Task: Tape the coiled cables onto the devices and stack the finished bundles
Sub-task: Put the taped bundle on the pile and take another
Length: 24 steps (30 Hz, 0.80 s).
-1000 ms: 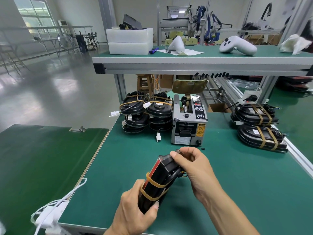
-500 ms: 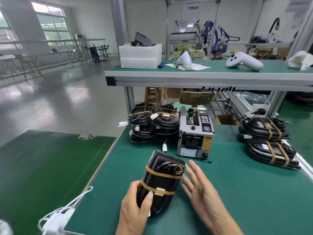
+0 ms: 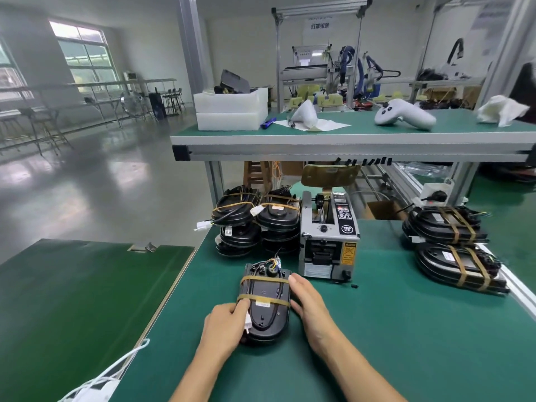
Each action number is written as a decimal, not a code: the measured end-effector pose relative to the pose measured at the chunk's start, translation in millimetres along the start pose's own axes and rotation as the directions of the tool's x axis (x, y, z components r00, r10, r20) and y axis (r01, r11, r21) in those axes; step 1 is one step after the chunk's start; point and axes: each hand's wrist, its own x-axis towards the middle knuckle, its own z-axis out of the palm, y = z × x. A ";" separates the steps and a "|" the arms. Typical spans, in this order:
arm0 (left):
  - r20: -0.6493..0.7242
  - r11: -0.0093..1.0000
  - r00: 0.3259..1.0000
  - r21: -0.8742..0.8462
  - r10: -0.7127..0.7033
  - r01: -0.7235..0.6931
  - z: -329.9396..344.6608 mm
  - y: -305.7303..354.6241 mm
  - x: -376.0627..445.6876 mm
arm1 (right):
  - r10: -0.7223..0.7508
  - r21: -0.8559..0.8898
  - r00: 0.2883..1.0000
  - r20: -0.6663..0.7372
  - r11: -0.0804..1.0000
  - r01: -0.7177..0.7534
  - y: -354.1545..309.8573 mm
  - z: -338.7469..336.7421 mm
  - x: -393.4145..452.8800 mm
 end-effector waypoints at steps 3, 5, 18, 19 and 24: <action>0.023 1.000 0.999 -0.014 -0.027 0.027 2.0 3.3 10.0 | 0.008 0.011 1.000 -0.027 1.000 -0.008 -0.3 1.8 10.0; 0.021 0.999 0.999 -0.025 -0.045 0.045 3.6 0.8 15.3 | 0.016 0.013 0.999 -0.042 1.000 -0.015 2.0 3.1 12.7; -0.279 0.848 0.930 -0.527 -0.237 0.058 11.6 -32.6 2.4 | -0.065 -0.114 0.960 -0.271 0.993 0.035 14.9 -53.5 -28.2; -0.310 0.839 0.918 -0.543 -0.248 0.043 12.0 -37.5 -4.0 | -0.070 -0.091 0.937 -0.343 0.995 0.042 14.8 -71.6 -35.3; -0.404 0.947 0.911 -0.249 0.088 -0.202 12.7 -40.2 -47.8 | -0.013 0.061 0.710 -0.704 0.995 0.079 -13.0 -169.7 -41.7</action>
